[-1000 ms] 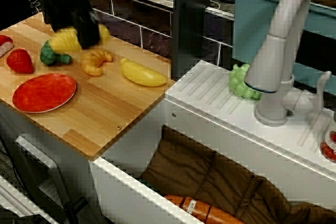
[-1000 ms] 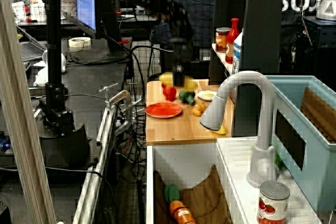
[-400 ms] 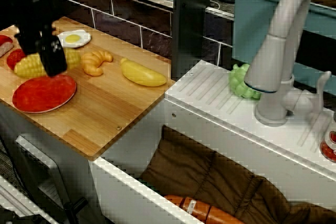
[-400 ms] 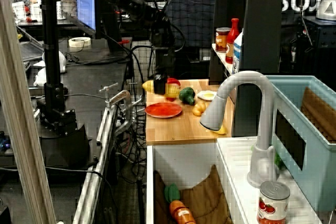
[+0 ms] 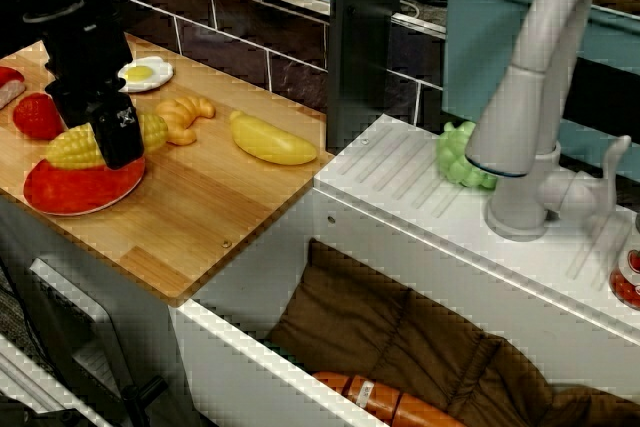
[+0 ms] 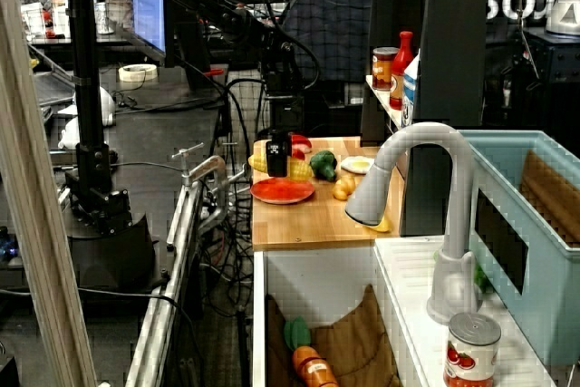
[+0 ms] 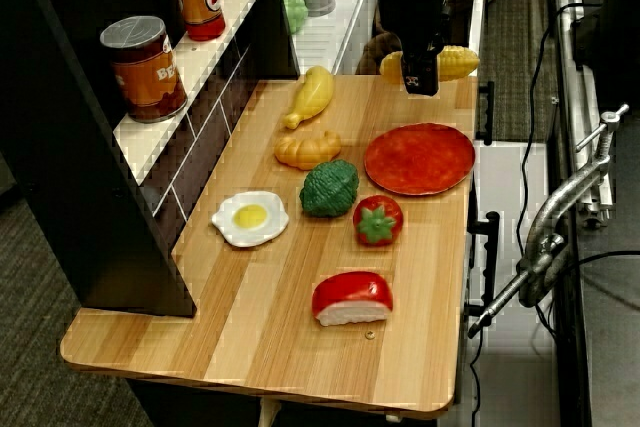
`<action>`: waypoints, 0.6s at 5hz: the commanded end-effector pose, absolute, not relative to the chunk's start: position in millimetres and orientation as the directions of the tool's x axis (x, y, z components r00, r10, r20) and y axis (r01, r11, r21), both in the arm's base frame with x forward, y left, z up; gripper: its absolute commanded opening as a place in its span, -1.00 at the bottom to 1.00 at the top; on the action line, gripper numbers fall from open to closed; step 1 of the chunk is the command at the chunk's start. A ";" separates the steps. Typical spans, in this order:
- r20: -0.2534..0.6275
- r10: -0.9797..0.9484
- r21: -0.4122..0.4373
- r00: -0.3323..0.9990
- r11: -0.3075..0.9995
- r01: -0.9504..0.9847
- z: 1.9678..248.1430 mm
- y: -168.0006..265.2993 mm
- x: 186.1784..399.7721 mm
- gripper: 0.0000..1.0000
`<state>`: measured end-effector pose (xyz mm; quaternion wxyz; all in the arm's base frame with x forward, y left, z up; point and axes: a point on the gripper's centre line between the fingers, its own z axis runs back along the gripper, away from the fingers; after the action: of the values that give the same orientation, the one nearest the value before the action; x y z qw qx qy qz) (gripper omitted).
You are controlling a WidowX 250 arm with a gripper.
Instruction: Put corn on plate
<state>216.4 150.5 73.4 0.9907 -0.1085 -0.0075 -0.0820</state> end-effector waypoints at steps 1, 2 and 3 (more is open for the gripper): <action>0.035 -0.217 -0.104 0.976 0.970 0.219 68.5 165.5 234.2 -1.00; 0.036 -0.178 -0.101 0.983 0.978 0.181 75.5 186.3 242.3 -1.00; 0.040 -0.130 -0.109 0.991 0.985 0.134 80.7 204.1 243.4 -1.00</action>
<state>236.7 194.3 69.4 0.9952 -0.0705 -0.0023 -0.0677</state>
